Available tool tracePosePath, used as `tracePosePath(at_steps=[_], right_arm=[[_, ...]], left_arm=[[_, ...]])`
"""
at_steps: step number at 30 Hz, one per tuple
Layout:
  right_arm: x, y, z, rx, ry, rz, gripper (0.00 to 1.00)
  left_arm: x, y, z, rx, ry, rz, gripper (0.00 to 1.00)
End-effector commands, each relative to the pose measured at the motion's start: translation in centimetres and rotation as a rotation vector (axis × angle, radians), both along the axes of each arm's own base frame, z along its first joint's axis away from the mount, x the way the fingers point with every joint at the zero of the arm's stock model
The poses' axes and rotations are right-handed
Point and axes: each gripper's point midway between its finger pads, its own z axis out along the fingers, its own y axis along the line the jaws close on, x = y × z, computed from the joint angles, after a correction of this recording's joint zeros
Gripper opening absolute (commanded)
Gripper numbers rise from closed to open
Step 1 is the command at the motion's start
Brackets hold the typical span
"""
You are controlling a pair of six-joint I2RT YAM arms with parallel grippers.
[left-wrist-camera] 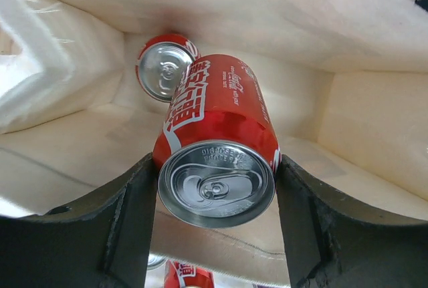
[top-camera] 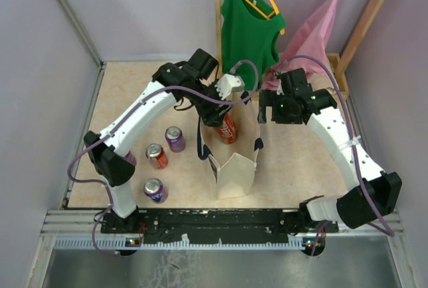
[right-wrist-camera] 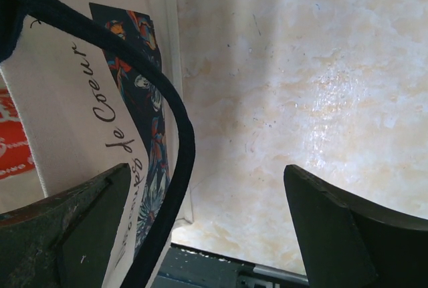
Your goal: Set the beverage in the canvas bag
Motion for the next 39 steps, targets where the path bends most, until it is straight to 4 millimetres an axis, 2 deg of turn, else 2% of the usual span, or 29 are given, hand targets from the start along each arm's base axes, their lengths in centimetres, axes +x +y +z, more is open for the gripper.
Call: tracePosePath(at_steps=[1,11,23,34,39], right_arm=[[0.5,0.2,1.5,0.01,-0.071,0.017,0.97],[1.2,0.2,1.7,-0.006,-0.063,0.014,0.98],[1.8,0.2,1.6,-0.016,-0.06,0.008,0.98],[1.7,0.0,1.6,-0.024,-0.058,0.002,0.99],[1.7,0.0,1.6,-0.025,-0.057,0.002,0.99]], left_arm=[[-1.0,-0.5,1.6,-0.02,-0.087,-0.076,0.0],[-1.5,0.9,-0.3,0.102,-0.095,-0.169,0.0],[-1.4,2.7,-4.8,0.254,-0.045,-0.221,0.0],[-1.1,3.0,-7.9,0.31,-0.012,-0.192,0.0],[-0.2,2.4,-8.8,0.298,-0.037,-0.146,0.0]])
